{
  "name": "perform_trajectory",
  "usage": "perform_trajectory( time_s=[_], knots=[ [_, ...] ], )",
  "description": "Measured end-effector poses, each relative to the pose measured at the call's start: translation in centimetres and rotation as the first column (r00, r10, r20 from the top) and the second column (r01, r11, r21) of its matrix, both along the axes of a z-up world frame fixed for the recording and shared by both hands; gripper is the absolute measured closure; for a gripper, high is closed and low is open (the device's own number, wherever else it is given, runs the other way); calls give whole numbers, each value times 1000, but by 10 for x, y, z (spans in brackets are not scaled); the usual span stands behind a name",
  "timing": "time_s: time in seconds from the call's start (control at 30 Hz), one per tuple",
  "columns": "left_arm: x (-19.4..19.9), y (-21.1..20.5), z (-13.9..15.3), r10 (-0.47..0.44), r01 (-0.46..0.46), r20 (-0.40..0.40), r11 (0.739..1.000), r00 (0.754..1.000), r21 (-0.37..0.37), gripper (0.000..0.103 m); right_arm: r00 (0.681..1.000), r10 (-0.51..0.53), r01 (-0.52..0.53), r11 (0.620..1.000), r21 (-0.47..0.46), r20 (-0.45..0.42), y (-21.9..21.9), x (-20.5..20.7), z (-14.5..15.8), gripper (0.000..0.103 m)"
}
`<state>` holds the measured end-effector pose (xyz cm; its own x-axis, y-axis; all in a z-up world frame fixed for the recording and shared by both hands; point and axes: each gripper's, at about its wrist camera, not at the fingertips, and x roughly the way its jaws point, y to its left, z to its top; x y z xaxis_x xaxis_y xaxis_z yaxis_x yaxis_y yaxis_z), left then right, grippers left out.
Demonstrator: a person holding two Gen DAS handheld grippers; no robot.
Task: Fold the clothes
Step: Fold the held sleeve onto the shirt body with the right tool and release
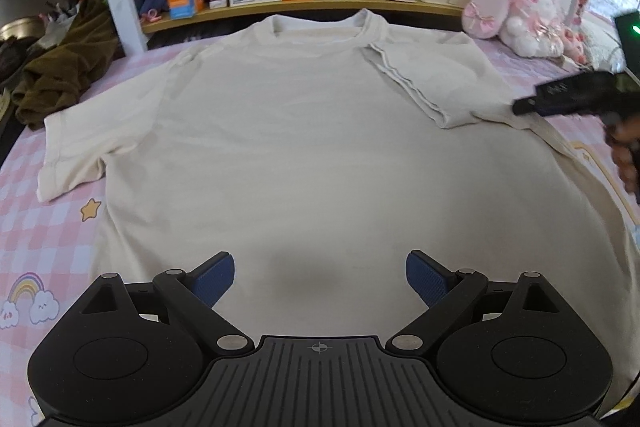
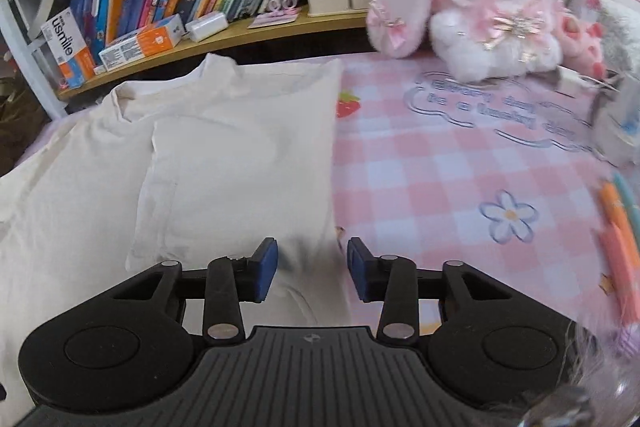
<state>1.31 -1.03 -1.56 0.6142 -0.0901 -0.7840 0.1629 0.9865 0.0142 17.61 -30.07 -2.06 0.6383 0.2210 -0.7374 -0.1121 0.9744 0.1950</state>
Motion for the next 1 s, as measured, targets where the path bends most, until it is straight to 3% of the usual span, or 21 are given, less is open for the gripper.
perform_trajectory(
  time_s=[0.07, 0.17, 0.23, 0.33, 0.37, 0.4, 0.63, 0.7, 0.77, 0.87, 1.0],
  knots=[
    [-2, -2, 1, 5, -5, 5, 1000, 1000, 11, 8, 1000, 8, -8, 1000, -5, -13, -2, 6, 0, 98],
    [-4, -2, 2, 23, -23, 2, 999, 1000, 25, 8, 999, -31, 31, 999, 6, -43, -18, 7, 1, 99],
    [-5, -2, 2, 36, -36, -2, 999, 999, 33, 8, 998, -2, 4, 999, 32, -58, -26, 10, 2, 98],
    [-8, -1, 2, 56, -56, -7, 997, 998, 47, 8, 997, 75, -72, 995, 71, -34, -31, 16, 9, 87],
    [-8, -1, 2, 63, -62, -8, 997, 998, 51, 8, 997, 72, -71, 995, 76, -12, -32, 22, 13, 73],
    [-9, -1, 2, 69, -69, -10, 996, 998, 56, 8, 998, 65, -65, 995, 79, 10, -32, 30, 16, 66],
    [-19, 0, 3, 110, -107, -26, 989, 994, 105, 8, 1000, 5, -2, 996, 86, -25, -19, 121, 6, 67],
    [-23, 1, 3, 127, -123, -30, 985, 991, 119, 8, 999, 5, 0, 995, 96, -50, -16, 138, 0, 75],
    [-26, 6, 5, 162, -157, -32, 980, 986, 119, 8, 998, 46, -41, 995, 90, -50, -13, 146, -1, 97],
    [-29, 12, 5, 209, -204, -35, 973, 977, 111, 8, 996, 83, -81, 996, 32, -44, -11, 156, 1, 98],
    [-30, 13, 4, 224, -218, -46, 971, 974, 98, 8, 997, 63, -61, 997, 44, -34, -15, 162, -2, 97]
  ],
)
